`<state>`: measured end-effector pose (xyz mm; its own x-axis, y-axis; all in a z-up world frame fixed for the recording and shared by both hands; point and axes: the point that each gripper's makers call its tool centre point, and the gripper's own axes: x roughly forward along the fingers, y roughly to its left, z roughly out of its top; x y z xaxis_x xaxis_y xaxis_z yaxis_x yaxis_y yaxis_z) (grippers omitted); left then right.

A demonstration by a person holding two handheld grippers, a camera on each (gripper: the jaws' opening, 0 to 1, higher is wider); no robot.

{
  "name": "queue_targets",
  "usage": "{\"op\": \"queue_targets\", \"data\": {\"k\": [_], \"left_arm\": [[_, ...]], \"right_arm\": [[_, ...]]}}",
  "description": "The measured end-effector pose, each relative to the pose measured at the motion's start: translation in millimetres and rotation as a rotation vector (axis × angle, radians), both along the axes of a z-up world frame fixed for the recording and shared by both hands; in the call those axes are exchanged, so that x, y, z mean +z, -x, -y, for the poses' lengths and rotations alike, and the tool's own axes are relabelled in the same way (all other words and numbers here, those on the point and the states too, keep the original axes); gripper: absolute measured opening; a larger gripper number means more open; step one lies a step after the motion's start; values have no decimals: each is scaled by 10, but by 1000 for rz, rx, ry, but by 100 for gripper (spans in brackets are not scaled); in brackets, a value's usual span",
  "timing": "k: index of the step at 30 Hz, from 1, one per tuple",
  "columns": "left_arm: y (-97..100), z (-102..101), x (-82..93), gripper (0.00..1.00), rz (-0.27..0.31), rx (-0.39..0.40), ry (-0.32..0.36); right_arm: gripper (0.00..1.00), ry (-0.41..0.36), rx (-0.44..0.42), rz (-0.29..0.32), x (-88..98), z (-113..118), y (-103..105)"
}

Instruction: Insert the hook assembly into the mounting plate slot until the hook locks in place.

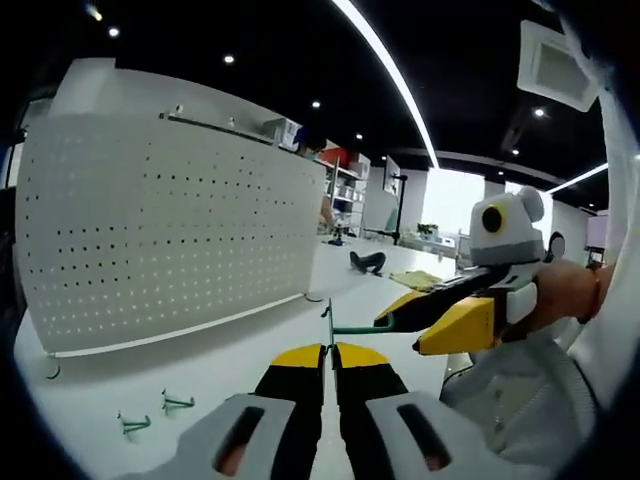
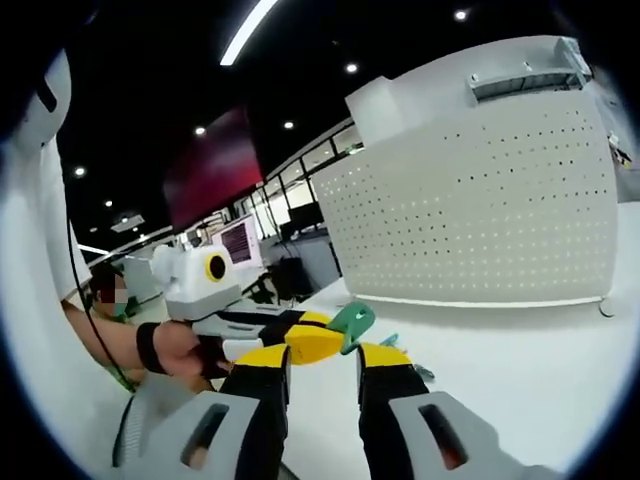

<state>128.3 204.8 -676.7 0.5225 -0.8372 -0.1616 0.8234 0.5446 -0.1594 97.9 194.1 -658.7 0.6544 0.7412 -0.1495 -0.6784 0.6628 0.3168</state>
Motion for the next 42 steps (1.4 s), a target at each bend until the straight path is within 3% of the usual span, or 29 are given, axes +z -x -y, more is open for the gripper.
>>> {"op": "queue_targets", "data": {"k": [3,22,26,30,33,42], "left_arm": [[40,38,29,4,17,-17,4],[116,136,119,4,83,-59,16],[112,131,144,4,107,-46,14],[100,126,188,4,176,-23,-2],[100,133,181,4,179,-16,3],[84,147,157,4,168,-11,-1]], "right_arm": [[19,-38,-19,-36,-3,17,-26],[5,-102,-79,-90,0,76,-94],[4,-147,-97,-118,14,76,-105],[3,-192,-126,-145,32,83,-126],[2,-239,-137,-183,49,87,-131],[1,-248,-165,-226,29,106,-135]]}}
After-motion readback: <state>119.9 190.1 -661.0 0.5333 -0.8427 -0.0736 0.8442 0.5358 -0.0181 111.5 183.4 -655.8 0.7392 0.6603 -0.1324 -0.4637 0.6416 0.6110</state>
